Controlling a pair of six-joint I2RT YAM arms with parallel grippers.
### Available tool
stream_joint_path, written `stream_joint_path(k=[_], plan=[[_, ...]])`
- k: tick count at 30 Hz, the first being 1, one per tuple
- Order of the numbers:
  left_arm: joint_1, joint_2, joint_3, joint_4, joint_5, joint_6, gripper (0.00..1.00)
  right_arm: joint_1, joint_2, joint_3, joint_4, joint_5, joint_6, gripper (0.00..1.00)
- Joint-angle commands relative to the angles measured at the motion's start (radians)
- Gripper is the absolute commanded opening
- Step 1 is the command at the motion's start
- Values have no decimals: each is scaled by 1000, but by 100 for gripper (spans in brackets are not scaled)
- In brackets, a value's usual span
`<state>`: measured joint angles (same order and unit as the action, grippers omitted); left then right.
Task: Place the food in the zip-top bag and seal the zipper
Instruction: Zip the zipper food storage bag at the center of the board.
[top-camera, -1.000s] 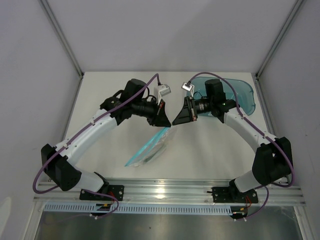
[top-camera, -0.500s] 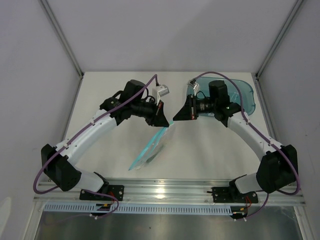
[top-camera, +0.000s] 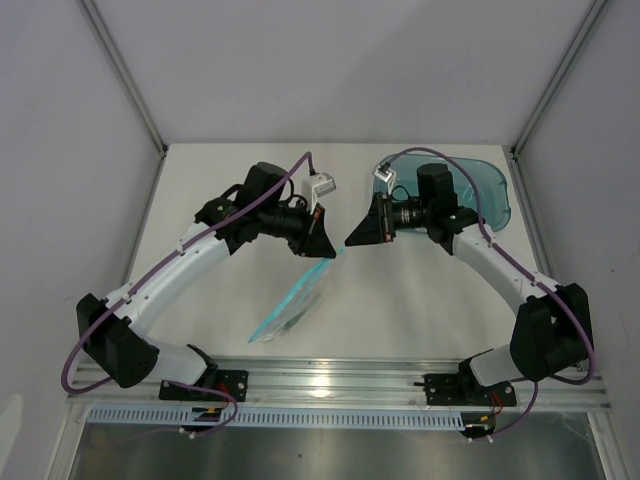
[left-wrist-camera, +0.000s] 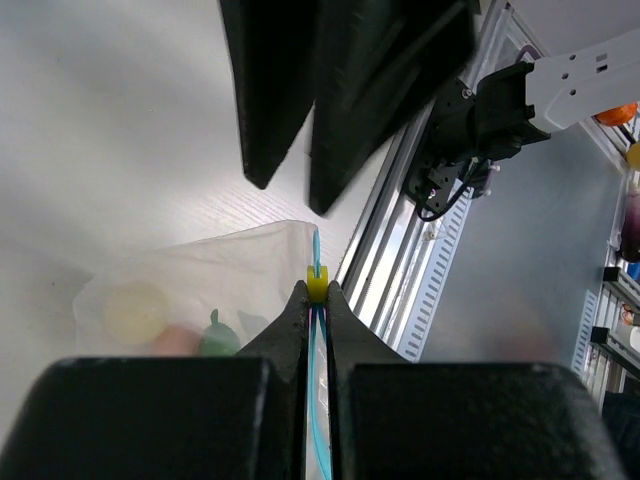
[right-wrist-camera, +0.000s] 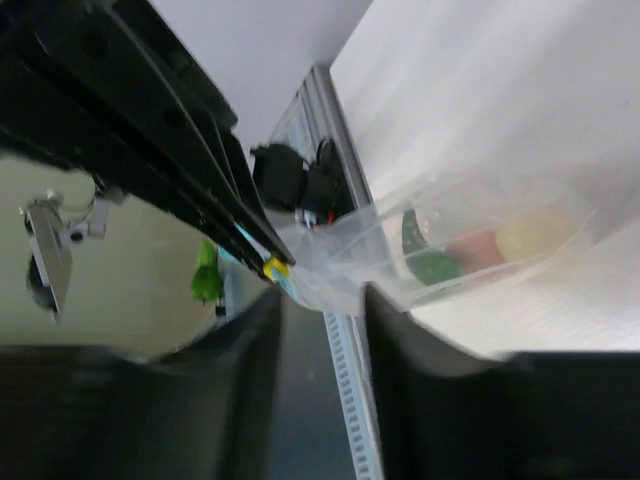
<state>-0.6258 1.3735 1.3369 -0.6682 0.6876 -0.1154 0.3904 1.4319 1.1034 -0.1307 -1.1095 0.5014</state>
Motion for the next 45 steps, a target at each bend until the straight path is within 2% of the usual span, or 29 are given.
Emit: stream_joint_path(k=[1,3,6,25,31,33,37,38,45], plan=[[3,-31,7,15,36,-12,1,19,9,50,-65,-96,-123,47],[9,-31,7,19,47,-18,1,24,5,53,-79,-98,-142,56],[17,-28,7,28,62,-26,1,28,13,56,-96,-118,-162,58],[32,-14,4,42,105,-47,0,93,64,87,-113,-144,-208,43],[34,-10,5,48,116,-56,0,104,78,93,-103,-148,-186,31],[34,-10,1,50,116,-58,0,104,76,92,-72,-153,-163,21],[35,-10,1,47,107,-64,1,108,73,90,-60,-153,-132,8],[37,-11,1,47,96,-66,1,107,70,89,-57,-150,-120,0],[38,-8,-1,12,44,-72,1,100,35,47,-29,-24,-55,0]])
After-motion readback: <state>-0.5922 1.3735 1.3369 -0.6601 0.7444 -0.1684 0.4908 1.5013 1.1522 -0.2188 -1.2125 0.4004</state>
